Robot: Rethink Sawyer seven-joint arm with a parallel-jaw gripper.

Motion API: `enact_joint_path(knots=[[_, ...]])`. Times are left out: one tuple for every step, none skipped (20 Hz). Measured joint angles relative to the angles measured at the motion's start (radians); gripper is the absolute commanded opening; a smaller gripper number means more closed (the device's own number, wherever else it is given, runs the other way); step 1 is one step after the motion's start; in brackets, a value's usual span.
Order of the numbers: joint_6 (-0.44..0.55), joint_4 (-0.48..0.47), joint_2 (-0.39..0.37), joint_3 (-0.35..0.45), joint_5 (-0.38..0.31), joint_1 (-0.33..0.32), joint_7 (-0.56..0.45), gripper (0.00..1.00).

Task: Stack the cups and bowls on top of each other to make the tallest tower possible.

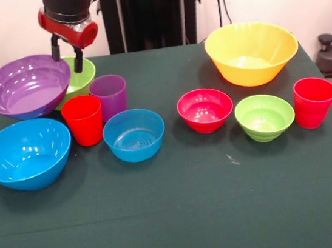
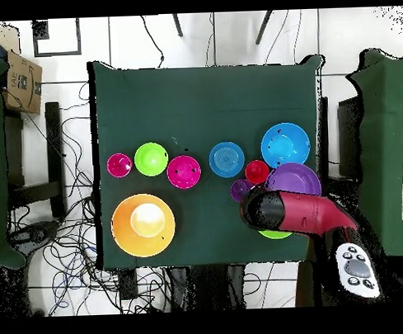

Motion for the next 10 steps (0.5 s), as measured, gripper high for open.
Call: enact_joint_path(knots=[[0.000, 0.000, 0.001, 0.001, -0.003, 0.000, 0.000, 1.00], [0.000, 0.000, 0.002, 0.001, -0.006, 0.000, 0.000, 1.00], [0.000, 0.000, 0.003, 0.002, -0.008, 0.001, 0.000, 1.00], [0.000, 0.000, 0.009, 0.003, -0.015, 0.002, 0.000, 1.00], [0.000, 0.000, 0.011, 0.004, -0.017, 0.003, 0.000, 1.00], [0.000, 0.000, 0.016, 0.005, -0.019, 0.004, 0.000, 1.00], [0.000, 0.000, 0.018, 0.006, -0.020, 0.004, 0.000, 1.00], [-0.004, 0.000, 0.029, 0.013, -0.023, 0.003, 0.000, 1.00], [-0.007, 0.000, 0.032, 0.016, -0.024, 0.002, 0.000, 1.00], [-0.010, 0.000, 0.036, 0.019, -0.025, 0.002, 0.000, 1.00]])
